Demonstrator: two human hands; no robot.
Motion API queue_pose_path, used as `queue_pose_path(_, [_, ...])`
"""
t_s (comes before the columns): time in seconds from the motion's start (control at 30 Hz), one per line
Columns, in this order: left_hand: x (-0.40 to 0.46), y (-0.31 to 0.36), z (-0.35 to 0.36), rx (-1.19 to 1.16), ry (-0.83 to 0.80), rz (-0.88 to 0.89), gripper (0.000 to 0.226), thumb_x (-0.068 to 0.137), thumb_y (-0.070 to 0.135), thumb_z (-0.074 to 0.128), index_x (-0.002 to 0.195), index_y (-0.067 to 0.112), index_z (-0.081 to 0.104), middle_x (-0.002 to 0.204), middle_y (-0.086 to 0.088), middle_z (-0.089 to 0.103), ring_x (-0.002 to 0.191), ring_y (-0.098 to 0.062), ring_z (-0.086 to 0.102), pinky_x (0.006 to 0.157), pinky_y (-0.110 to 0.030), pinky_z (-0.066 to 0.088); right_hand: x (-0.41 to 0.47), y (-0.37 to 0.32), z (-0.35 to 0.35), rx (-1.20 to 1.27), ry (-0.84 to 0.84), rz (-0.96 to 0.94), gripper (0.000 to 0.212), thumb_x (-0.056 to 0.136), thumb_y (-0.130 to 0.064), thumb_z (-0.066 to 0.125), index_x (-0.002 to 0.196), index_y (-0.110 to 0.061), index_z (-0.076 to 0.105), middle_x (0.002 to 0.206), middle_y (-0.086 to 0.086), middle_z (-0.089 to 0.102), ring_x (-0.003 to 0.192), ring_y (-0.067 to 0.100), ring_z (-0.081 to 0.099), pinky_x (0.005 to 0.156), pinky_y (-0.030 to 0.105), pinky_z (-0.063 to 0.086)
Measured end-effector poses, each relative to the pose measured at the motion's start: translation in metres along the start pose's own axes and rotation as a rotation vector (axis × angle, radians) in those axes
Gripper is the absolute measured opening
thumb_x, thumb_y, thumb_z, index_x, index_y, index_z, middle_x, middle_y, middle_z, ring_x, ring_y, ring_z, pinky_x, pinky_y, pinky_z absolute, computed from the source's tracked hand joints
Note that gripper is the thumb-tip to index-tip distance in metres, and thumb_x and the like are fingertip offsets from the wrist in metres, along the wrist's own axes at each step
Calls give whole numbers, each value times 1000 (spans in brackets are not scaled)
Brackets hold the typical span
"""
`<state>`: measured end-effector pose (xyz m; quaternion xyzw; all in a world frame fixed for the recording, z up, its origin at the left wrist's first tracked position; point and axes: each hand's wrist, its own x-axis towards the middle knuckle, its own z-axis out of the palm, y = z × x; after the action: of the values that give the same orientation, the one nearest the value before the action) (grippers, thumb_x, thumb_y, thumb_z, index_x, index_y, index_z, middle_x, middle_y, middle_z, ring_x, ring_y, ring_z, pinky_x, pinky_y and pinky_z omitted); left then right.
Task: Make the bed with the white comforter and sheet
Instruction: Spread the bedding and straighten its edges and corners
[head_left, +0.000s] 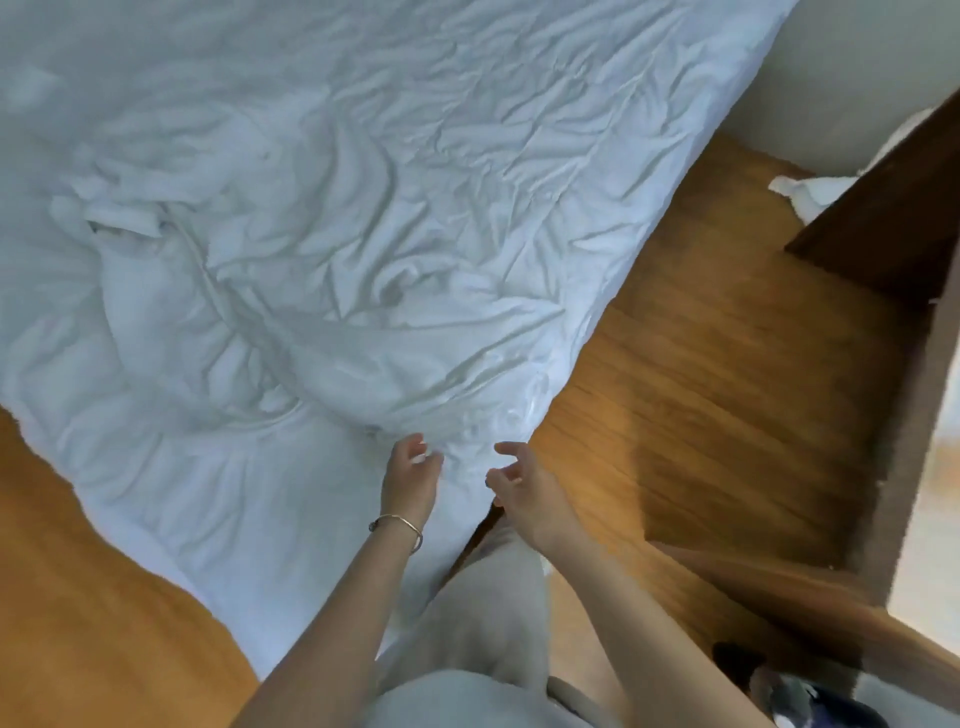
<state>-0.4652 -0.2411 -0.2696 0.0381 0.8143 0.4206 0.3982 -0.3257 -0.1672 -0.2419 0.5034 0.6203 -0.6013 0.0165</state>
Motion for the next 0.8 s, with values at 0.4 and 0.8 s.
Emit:
queue_pose_path(0.4, [104,86,7,-408,624,-432,84,88,27,67,151,8,15,152,-18,30,130,-35,44,104,-38,34,169,-156,-50,-478,-507,-198,36,96,-25,51,131,-24,46,104,3,64,85,20,67,65,27,48])
queue_pose_path(0.8, [147,299,138,-131,281,-22,26,86,33,58,101,12,59,87,-2,63,87,-22,61,82,-37,50,325,-283,-180,-1196,-708,-1367,105,81,3,59,152,-44,-1,163,-2,-3,149,26,7,118,46,20])
